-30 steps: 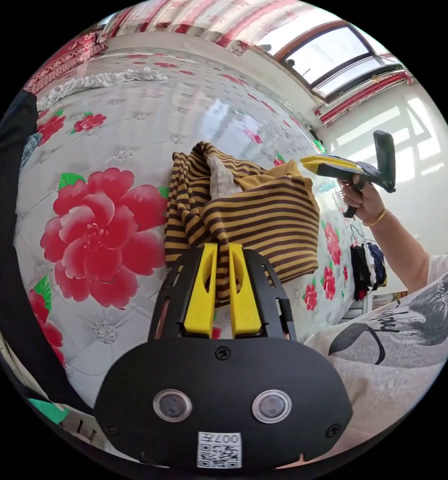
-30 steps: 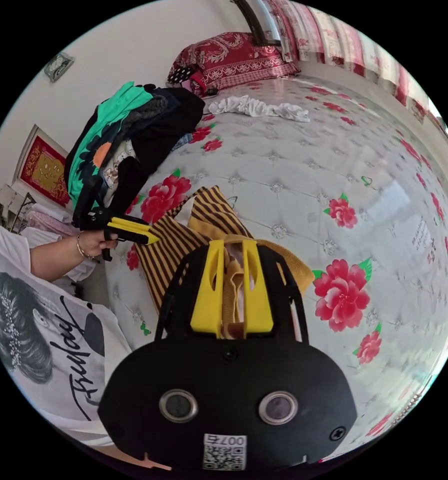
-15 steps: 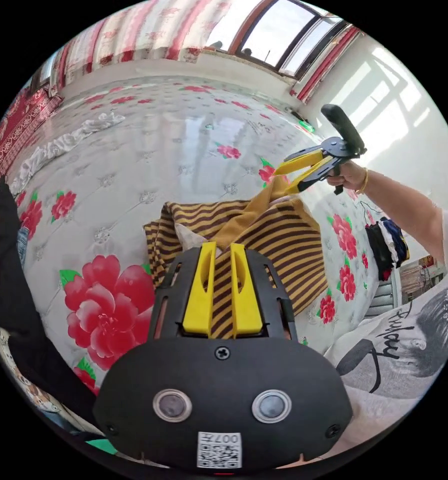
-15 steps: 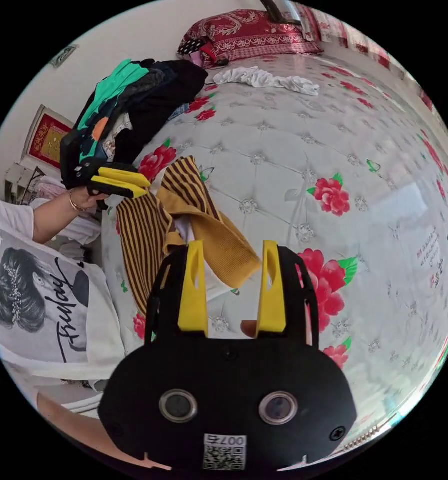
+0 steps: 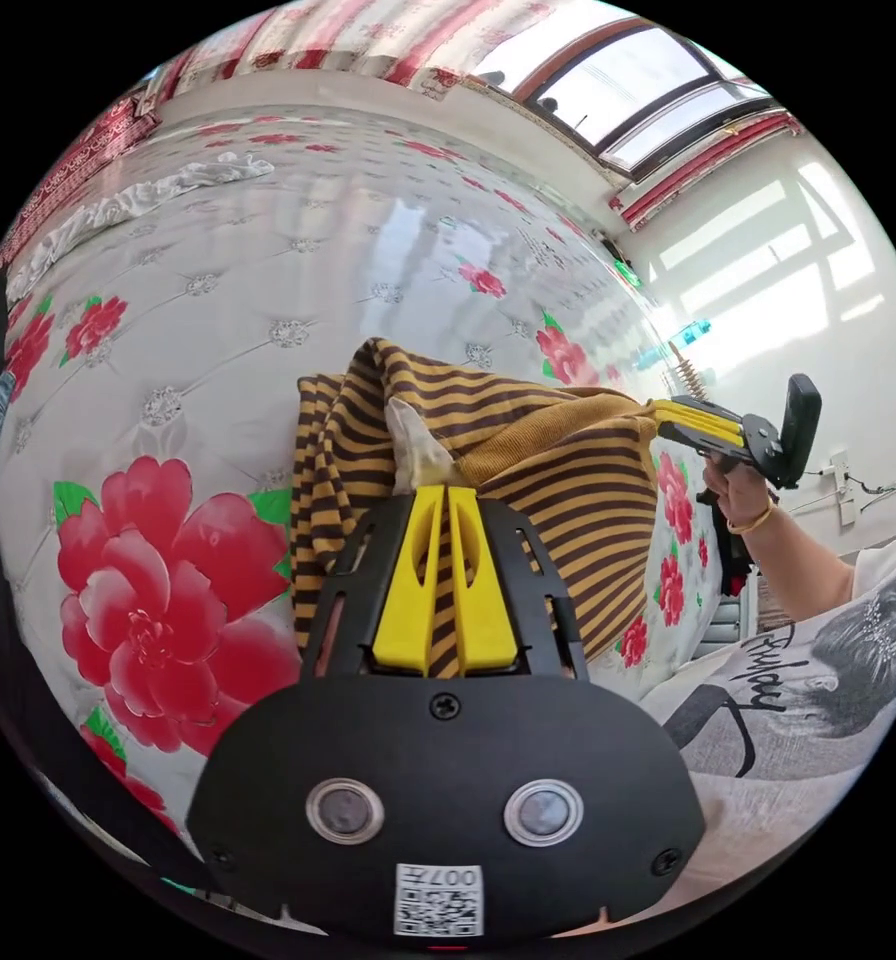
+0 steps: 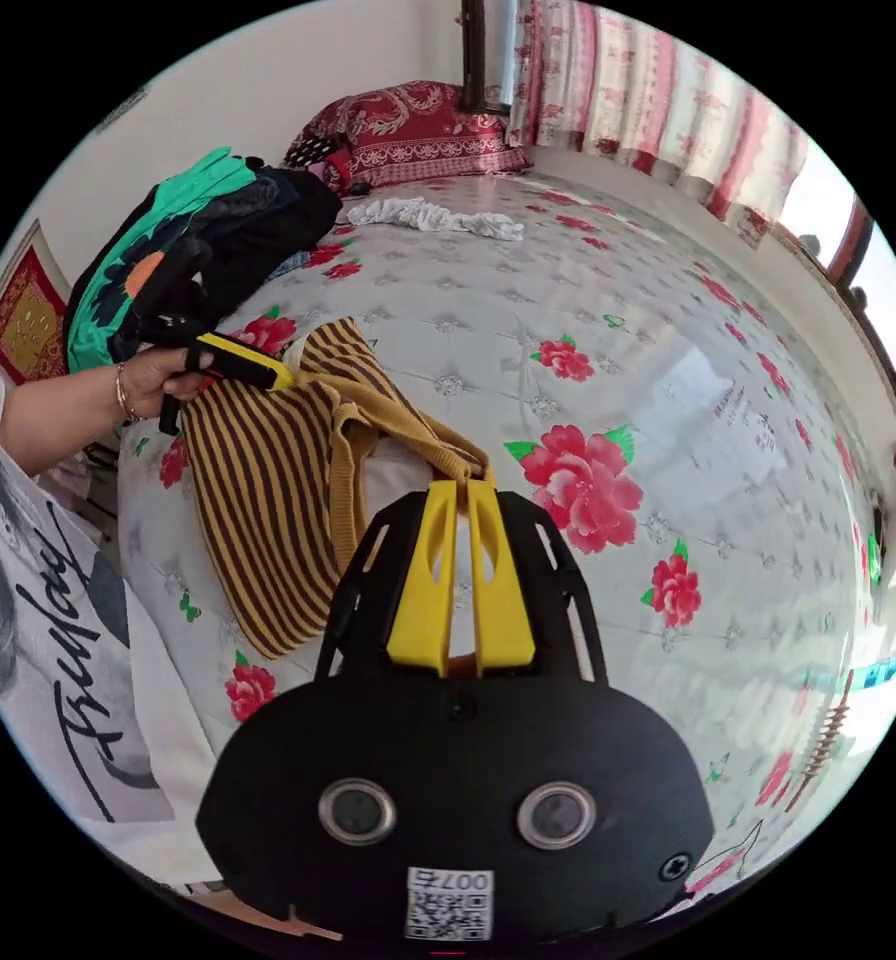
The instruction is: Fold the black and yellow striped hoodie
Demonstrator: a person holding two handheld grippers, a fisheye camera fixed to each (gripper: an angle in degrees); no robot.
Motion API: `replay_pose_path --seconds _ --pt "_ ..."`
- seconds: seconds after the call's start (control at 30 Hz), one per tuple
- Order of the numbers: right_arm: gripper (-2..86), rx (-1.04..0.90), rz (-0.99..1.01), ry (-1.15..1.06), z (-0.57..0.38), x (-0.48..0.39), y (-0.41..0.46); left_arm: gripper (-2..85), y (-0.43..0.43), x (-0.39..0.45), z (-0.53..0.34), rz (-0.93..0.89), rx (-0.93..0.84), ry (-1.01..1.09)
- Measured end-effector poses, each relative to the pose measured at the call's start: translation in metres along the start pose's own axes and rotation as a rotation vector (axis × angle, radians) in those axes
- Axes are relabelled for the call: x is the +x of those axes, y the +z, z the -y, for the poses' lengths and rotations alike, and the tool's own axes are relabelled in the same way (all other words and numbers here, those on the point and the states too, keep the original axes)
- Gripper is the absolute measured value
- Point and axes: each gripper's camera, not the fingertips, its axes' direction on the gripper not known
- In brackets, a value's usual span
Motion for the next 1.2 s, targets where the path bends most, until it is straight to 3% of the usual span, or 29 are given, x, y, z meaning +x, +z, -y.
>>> replay_pose_path --seconds 0.13,0.3,0.47,0.57,0.7,0.8,0.87,1.03,1.2 --pt "0.4 0.025 0.024 0.154 -0.021 0.014 0.022 -0.7 0.006 -0.016 0.009 -0.056 -0.005 -0.021" --pt "3.5 0.059 0.273 0.320 -0.031 0.073 -0.007 1.4 -0.034 -0.032 0.003 -0.041 0.122 -0.075" --pt "12.4 0.084 0.560 0.591 -0.072 0.116 -0.005 10.7 -0.067 -0.080 -0.024 -0.036 0.228 -0.226" --pt "15.5 0.044 0.700 0.724 -0.099 0.121 0.019 15.0 -0.058 -0.109 -0.031 -0.120 0.177 -0.297" --pt "16.3 -0.042 0.795 0.721 -0.099 0.101 0.051 17.3 -0.028 -0.121 -0.023 -0.236 0.082 -0.283" --pt "15.3 -0.098 0.691 0.703 -0.086 0.087 0.064 16.9 -0.018 -0.116 -0.006 -0.188 0.057 -0.197" --pt "14.6 -0.111 0.669 0.702 -0.081 0.085 0.067 15.7 0.004 -0.109 0.013 -0.315 -0.030 -0.110" --pt "12.5 -0.132 0.754 0.811 -0.086 0.081 0.074 10.8 0.031 -0.094 0.031 -0.347 -0.132 -0.046" --pt "11.0 -0.171 0.601 0.788 -0.097 0.056 0.047 10.0 0.048 -0.057 0.017 -0.357 -0.187 0.020"
